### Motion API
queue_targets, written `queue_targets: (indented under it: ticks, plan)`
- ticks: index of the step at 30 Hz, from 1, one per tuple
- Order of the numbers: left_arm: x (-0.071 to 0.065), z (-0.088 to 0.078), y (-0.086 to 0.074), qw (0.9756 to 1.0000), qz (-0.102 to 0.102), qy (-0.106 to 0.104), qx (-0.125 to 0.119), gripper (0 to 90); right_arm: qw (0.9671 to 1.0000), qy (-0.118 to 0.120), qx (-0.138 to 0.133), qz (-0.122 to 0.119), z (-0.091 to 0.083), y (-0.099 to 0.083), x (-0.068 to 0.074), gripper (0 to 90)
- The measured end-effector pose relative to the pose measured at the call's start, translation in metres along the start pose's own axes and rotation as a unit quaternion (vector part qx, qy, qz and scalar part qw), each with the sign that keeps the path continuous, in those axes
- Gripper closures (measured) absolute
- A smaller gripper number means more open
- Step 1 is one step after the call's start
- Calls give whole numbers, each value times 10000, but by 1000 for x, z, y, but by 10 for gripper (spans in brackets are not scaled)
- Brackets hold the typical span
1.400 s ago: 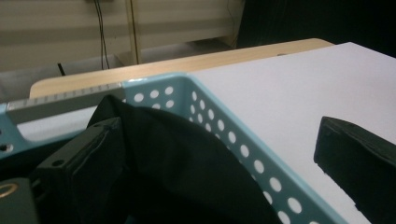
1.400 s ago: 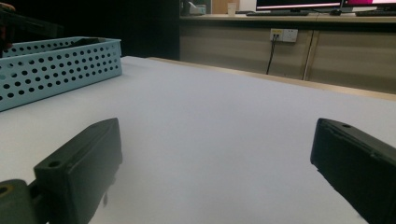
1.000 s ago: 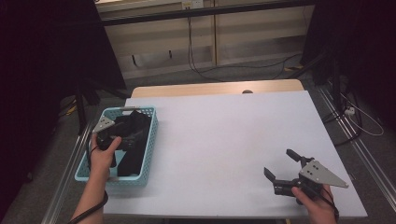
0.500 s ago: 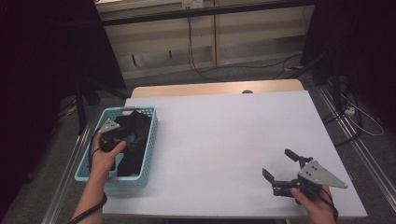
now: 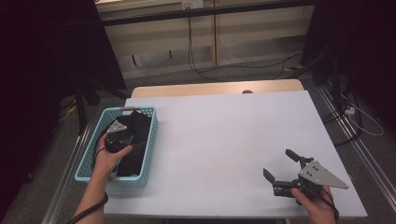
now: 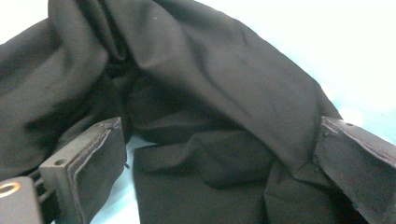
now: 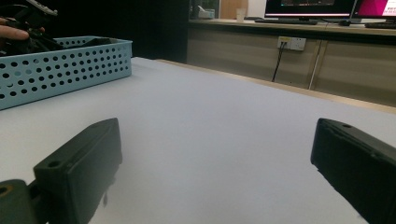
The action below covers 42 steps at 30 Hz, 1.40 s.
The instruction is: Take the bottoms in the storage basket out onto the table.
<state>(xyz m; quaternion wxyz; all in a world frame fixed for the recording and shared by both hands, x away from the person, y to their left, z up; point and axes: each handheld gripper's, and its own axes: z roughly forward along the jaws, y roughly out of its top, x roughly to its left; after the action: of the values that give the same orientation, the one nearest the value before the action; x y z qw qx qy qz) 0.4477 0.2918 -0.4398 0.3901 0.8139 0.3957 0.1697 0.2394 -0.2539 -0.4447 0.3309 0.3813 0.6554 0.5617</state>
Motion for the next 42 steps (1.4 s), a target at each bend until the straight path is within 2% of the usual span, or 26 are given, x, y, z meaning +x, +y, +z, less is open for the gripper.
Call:
queue_targets:
  ticks: [8,11,13,17,19,25,31,42]
  plan:
    - [0,3,-2,9996,-35,-25,264,34,10000,8,12,14,0,-1,-2,9]
    - [-1,7,-2,9986,82,54,511,34,10000,17,19,2,0,-1,-2,9]
    - [-1,8,-2,9986,100,75,510,34,10000,38,30,-19,1,-1,-2,9]
    - [0,9,-5,9981,-115,26,605,37,10000,20,40,-1,1,-1,-2,9]
    - [0,9,-6,9981,-148,18,593,49,10000,22,17,3,0,-1,-1,9]
    - [0,12,-7,9972,-175,-16,724,55,10000,39,22,5,-1,0,0,9]
    - [-1,15,-6,9964,-129,51,831,56,9999,13,80,74,0,-3,-3,9]
    - [-1,14,-7,9967,-69,22,804,114,9999,83,60,30,-1,-2,-1,10]
